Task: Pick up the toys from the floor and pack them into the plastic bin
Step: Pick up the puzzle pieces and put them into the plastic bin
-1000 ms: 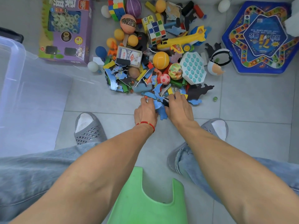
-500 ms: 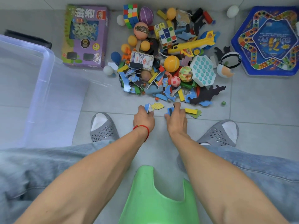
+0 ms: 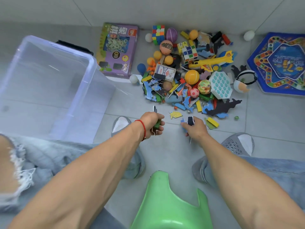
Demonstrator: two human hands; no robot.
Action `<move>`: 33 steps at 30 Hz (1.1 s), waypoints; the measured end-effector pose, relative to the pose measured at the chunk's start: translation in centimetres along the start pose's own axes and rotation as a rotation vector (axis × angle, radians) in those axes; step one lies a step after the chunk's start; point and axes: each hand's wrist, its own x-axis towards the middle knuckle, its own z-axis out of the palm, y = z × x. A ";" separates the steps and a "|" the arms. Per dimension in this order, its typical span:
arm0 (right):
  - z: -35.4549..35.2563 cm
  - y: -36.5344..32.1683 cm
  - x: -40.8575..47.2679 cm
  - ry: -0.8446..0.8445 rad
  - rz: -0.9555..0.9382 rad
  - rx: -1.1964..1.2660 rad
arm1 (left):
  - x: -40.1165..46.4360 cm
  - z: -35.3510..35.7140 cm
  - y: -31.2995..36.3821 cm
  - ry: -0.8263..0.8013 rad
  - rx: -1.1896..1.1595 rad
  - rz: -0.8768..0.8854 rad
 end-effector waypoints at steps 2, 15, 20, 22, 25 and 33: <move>0.1 -2.9 -1.2 -0.114 0.022 0.286 | -1.9 -1.8 2.6 -0.074 -0.024 0.004; 14.8 -35.4 -16.2 -0.627 -0.200 0.568 | -16.7 -28.9 11.9 0.612 0.137 0.207; 17.0 -36.1 -18.2 -0.768 0.053 0.705 | -17.3 -29.8 10.7 0.555 -0.025 0.133; 17.2 -35.6 -18.0 -0.745 0.079 0.764 | -17.7 -29.0 11.0 0.575 0.083 0.133; 16.8 -34.4 -17.2 -0.726 0.042 0.779 | -18.3 -27.1 11.8 0.519 0.236 0.210; 5.9 -24.8 -12.2 -0.432 -0.175 0.703 | -15.1 -13.7 13.0 0.332 0.745 0.597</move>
